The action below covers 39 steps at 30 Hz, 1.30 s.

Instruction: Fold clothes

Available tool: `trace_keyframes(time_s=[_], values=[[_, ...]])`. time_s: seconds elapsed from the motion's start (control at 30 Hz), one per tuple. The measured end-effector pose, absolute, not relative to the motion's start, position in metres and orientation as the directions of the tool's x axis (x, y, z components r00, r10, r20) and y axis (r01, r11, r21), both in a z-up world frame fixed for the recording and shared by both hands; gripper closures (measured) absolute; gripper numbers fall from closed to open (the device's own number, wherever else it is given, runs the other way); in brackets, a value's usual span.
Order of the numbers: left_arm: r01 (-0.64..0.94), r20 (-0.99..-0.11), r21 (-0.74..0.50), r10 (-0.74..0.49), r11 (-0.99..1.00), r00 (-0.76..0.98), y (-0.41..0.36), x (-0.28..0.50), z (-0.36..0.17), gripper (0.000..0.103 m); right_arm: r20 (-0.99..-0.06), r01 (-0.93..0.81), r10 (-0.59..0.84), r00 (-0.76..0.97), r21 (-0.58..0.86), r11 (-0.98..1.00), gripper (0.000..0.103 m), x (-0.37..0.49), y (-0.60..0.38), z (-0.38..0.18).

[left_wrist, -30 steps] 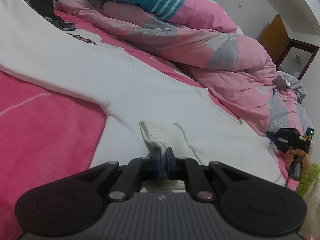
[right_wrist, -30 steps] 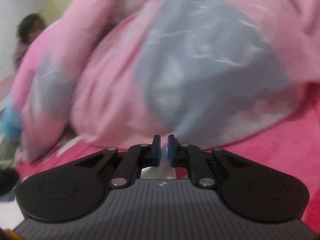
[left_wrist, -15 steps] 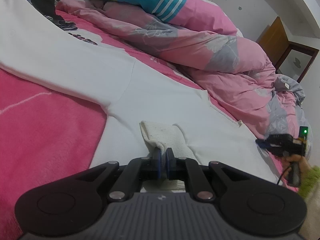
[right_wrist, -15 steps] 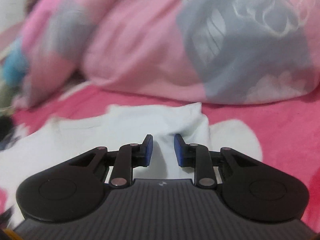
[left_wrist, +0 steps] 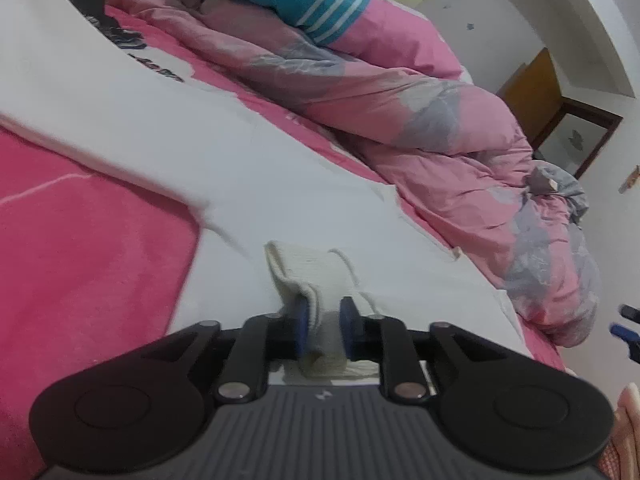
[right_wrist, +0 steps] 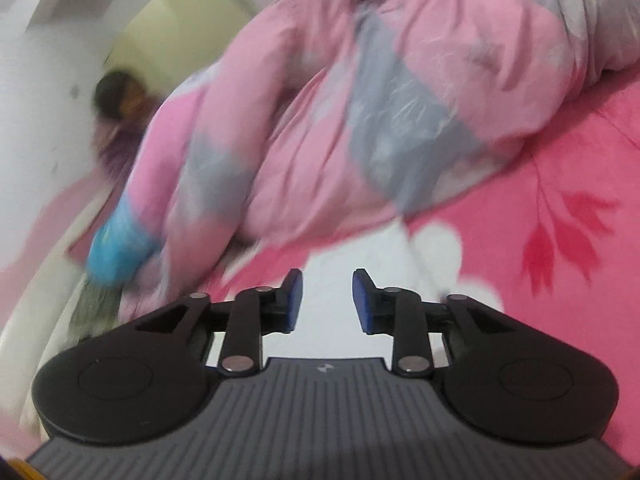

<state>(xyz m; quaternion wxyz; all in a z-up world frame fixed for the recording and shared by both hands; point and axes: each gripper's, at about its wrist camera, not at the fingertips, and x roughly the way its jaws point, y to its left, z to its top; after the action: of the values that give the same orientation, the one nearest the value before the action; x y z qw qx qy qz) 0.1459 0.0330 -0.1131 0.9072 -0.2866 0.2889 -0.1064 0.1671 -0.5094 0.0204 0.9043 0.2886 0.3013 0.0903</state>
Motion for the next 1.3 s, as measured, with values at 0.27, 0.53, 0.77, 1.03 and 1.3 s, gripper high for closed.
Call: trace_keyframes(time_s=[0.27, 0.53, 0.77, 1.03, 1.3], values=[[0.044, -0.471, -0.564, -0.364, 0.825, 0.804, 0.028, 0.147, -0.11, 0.07, -0.63, -0.376, 0.42, 0.653, 0.212, 0.902, 0.053, 0.108, -0.335, -0.002], [0.005, -0.548, -0.476, -0.301, 0.879, 0.781, 0.016, 0.157, -0.1, 0.089, -0.659, -0.518, 0.344, 0.669, -0.083, 0.851, 0.056, 0.123, -0.234, -0.059], [0.019, -0.514, -0.502, -0.317, 0.864, 0.797, 0.016, 0.204, -0.07, 0.098, -0.635, -0.529, 0.32, 0.703, -0.167, 0.832, 0.056, 0.135, -0.219, -0.071], [-0.008, -0.54, -0.441, -0.258, 0.897, 0.801, 0.027, 0.227, -0.064, 0.098, -0.622, -0.397, 0.309, 0.72, -0.003, 0.918, 0.055, 0.141, -0.262, -0.081], [-0.049, -0.587, -0.448, -0.253, 0.893, 0.769, 0.035, 0.208, -0.098, 0.098, -0.608, -0.462, 0.353, 0.711, -0.024, 0.887, 0.054, 0.175, -0.261, -0.06]])
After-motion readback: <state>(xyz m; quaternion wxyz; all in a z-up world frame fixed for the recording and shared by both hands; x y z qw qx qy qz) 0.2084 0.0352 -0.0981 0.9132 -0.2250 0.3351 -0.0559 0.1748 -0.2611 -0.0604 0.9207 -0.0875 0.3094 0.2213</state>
